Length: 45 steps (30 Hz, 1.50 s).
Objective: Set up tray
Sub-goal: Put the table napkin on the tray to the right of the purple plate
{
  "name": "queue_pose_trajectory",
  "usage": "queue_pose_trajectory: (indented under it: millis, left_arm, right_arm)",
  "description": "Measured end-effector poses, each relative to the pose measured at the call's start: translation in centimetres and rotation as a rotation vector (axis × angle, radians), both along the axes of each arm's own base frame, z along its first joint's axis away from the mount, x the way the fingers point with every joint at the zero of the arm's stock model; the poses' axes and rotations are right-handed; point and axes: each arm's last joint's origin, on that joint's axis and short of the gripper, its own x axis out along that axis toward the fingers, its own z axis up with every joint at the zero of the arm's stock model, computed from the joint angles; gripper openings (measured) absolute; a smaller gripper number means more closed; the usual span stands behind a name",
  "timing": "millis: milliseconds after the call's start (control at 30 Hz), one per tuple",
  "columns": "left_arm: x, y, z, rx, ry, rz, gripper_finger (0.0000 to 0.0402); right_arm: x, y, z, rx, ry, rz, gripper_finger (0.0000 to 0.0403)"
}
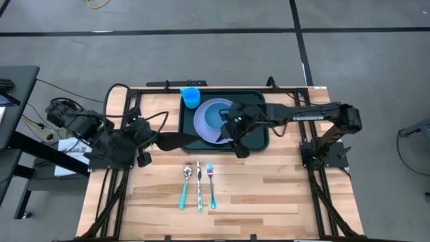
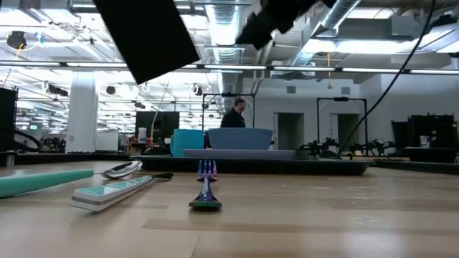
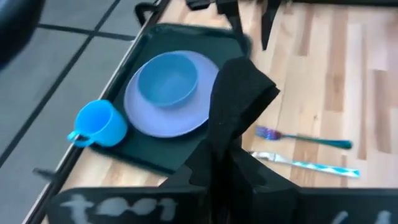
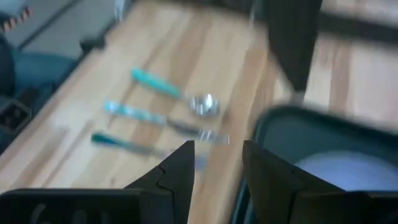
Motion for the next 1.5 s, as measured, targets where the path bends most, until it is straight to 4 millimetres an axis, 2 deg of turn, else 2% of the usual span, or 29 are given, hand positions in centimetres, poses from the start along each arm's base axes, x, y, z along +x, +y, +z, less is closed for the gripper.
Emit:
queue_pose_trajectory:
  millis: [100,233,400,733,900,1100,1500]
  left_arm:
    - [0.6,0.2,0.3,-0.009,-0.023,-0.027,0.0008]
    - [1.1,0.5,0.3,-0.014,-0.016,-0.053,0.0007]
    - [1.7,0.6,0.2,-0.011,0.008,-0.072,0.0006]
    - [4.6,0.4,-1.3,-0.011,0.121,-0.133,0.0007]
    - [6.0,0.6,-2.2,-0.004,0.174,-0.149,0.0007]
    - [7.4,0.9,-2.2,-0.003,0.149,-0.198,0.0008]
    - [8.9,2.3,-2.4,-0.008,0.129,-0.206,0.0008]
  right_arm:
    - [0.0,1.1,-0.1,-0.007,-0.135,0.024,0.0127]
    - [0.2,2.2,-0.6,-0.012,-0.226,0.051,0.0127]
    - [0.9,3.4,-0.4,-0.018,-0.335,0.084,0.0127]
    - [1.7,3.8,2.0,-0.131,-0.616,0.034,0.0127]
    - [1.7,3.8,2.1,-0.217,-0.661,0.072,0.0127]
    - [1.7,4.2,2.1,-0.305,-0.682,0.088,0.0127]
    - [1.6,5.4,2.2,-0.377,-0.706,0.080,0.0127]
